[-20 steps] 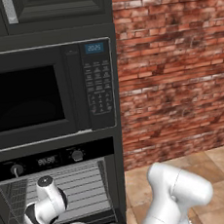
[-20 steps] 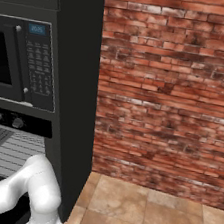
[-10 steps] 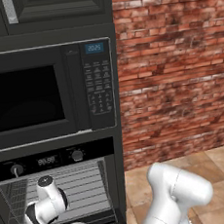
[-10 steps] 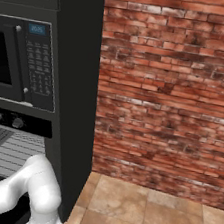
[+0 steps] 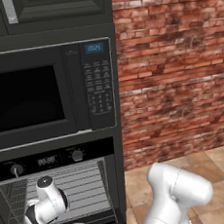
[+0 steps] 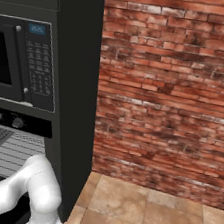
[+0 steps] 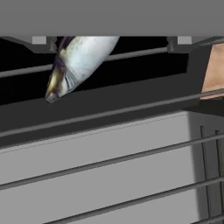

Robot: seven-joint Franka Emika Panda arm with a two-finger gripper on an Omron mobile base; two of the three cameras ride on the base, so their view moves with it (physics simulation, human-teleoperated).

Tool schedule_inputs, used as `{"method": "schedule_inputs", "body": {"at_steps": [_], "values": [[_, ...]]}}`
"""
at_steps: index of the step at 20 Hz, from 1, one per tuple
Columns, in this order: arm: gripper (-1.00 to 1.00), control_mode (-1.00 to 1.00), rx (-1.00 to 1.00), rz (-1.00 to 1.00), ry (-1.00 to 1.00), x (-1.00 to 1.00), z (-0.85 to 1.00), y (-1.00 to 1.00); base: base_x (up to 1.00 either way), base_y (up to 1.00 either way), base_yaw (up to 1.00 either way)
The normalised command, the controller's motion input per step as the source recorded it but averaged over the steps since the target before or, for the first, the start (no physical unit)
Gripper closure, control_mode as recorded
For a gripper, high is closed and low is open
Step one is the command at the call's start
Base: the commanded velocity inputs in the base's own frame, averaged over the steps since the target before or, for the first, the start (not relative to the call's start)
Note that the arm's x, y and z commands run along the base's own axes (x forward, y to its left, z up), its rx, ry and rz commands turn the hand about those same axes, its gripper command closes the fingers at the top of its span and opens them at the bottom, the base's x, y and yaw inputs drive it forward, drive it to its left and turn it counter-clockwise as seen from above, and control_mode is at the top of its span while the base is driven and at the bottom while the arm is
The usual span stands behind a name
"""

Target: Take the fish from the oven and place it on the plate on the counter.

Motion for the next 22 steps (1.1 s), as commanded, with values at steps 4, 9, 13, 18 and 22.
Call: {"method": "schedule_inputs", "body": {"at_steps": [4,9,13,18,22], "values": [[-1.00,-1.00,0.00,-0.12,0.00,0.00,0.07,0.00,0.00,0.00,0.00],[-1.00,-1.00,0.00,-0.09,0.00,0.00,0.14,0.01,0.00,0.00,0.00],[-1.00,-1.00,0.00,-0.07,0.01,-0.19,0.00,0.00,0.00,0.00,0.00],[-1.00,-1.00,0.00,-0.03,0.03,0.00,-0.03,0.00,0.00,0.00,0.00],[-1.00,-1.00,0.00,-0.05,0.04,-0.01,-0.20,0.00,0.00,0.00,0.00]]}}
